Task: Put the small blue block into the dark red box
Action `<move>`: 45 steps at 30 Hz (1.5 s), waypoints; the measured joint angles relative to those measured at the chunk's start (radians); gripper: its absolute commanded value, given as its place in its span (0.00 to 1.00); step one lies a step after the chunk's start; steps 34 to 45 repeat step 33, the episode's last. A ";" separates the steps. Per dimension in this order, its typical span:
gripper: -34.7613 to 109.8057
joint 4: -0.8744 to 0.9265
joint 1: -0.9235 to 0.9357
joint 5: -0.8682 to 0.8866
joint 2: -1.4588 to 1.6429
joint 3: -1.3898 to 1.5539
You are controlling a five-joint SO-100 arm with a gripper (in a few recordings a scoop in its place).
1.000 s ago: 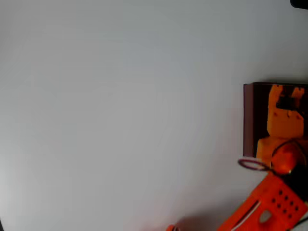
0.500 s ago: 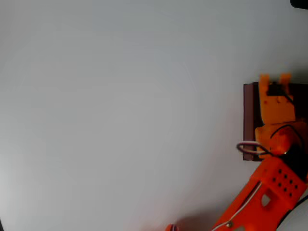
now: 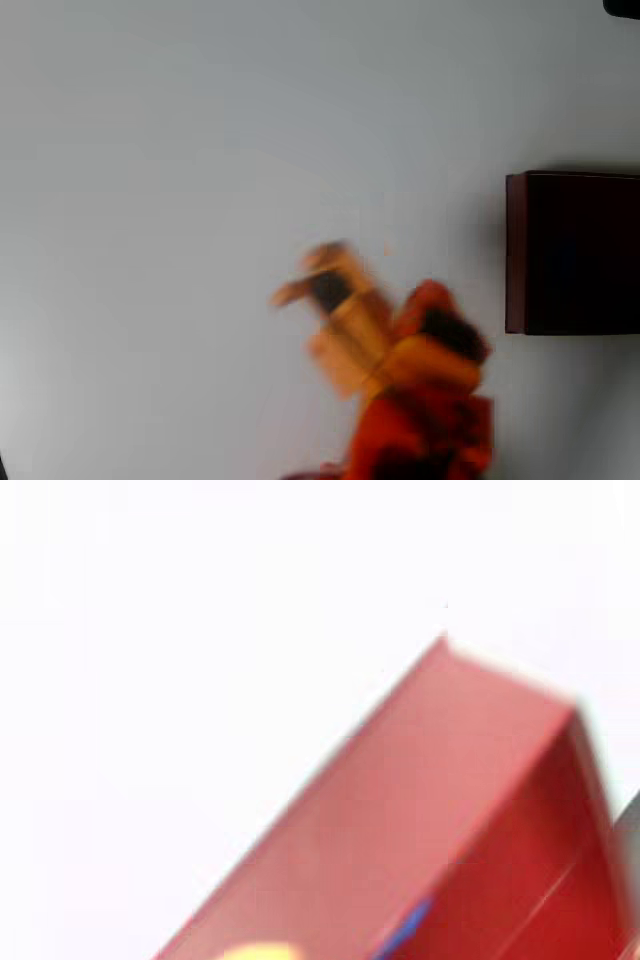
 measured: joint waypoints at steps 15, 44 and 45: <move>0.24 0.167 -0.600 -0.209 0.715 0.497; 0.24 0.098 -0.741 -0.184 0.723 0.710; 0.24 0.098 -0.741 -0.184 0.723 0.710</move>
